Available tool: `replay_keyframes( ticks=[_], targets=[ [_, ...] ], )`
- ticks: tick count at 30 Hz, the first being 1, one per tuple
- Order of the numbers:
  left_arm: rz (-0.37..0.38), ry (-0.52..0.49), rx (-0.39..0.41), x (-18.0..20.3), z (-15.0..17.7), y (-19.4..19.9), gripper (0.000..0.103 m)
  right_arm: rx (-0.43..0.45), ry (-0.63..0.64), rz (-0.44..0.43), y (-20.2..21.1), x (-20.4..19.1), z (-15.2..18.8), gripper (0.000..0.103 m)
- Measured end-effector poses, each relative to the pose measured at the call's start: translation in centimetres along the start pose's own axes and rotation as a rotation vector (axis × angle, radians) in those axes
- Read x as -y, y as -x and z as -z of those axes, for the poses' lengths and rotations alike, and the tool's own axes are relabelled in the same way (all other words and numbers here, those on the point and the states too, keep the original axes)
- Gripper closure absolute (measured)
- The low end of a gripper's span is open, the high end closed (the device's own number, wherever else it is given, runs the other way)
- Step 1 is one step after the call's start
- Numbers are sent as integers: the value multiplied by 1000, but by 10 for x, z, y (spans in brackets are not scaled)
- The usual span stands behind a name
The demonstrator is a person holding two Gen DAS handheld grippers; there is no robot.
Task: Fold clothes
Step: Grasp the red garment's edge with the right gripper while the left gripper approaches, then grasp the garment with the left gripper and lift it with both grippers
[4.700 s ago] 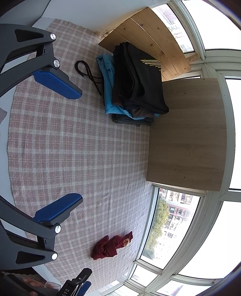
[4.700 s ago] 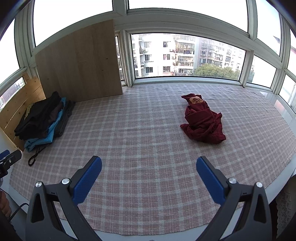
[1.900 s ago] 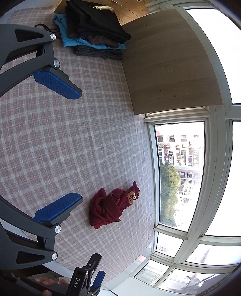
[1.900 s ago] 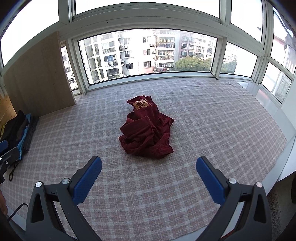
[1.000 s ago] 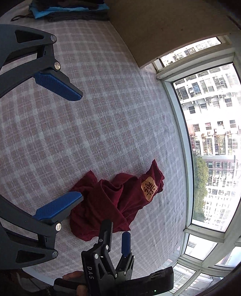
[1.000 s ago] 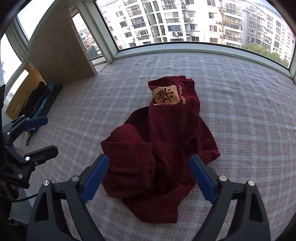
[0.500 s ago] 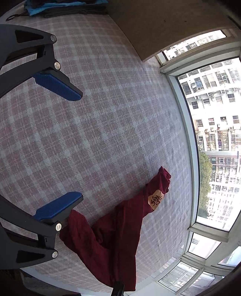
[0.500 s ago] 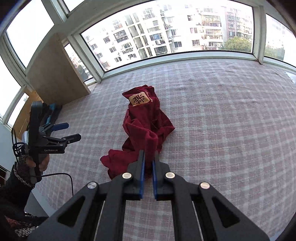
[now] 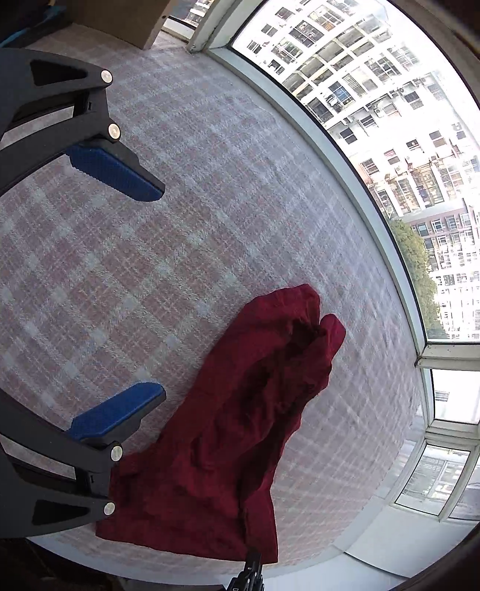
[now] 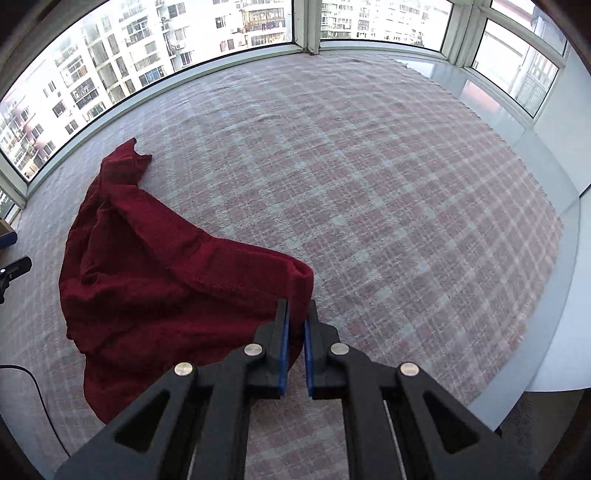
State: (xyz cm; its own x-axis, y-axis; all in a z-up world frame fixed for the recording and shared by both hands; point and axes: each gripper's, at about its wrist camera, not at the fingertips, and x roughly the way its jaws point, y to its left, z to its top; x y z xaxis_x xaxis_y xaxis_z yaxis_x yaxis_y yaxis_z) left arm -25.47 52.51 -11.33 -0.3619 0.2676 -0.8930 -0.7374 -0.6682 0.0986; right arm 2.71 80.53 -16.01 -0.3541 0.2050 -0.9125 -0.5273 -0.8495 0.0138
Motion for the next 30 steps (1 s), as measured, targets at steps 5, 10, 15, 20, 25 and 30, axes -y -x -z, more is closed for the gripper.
replay_keyframes(
  ticks=[5, 10, 15, 20, 25, 30],
  targets=[
    [22, -88, 16, 13, -56, -25, 4, -26, -42, -54, -14, 18, 13, 96],
    [21, -231, 57, 27, -112, -43, 4, -45, -45, -72, -27, 17, 23, 96],
    [105, -230, -5, 18, -157, -75, 4, -48, -66, -88, -33, 23, 24, 96],
    [183, -245, -91, 19, -173, -103, 5, -53, -63, -93, -37, 23, 21, 95],
    [183, -324, -125, 30, -171, -117, 33, -57, -60, -97, -41, 23, 18, 95],
    [279, -341, -153, 35, -167, -120, 68, -58, -65, -98, -41, 24, 17, 94]
  ],
)
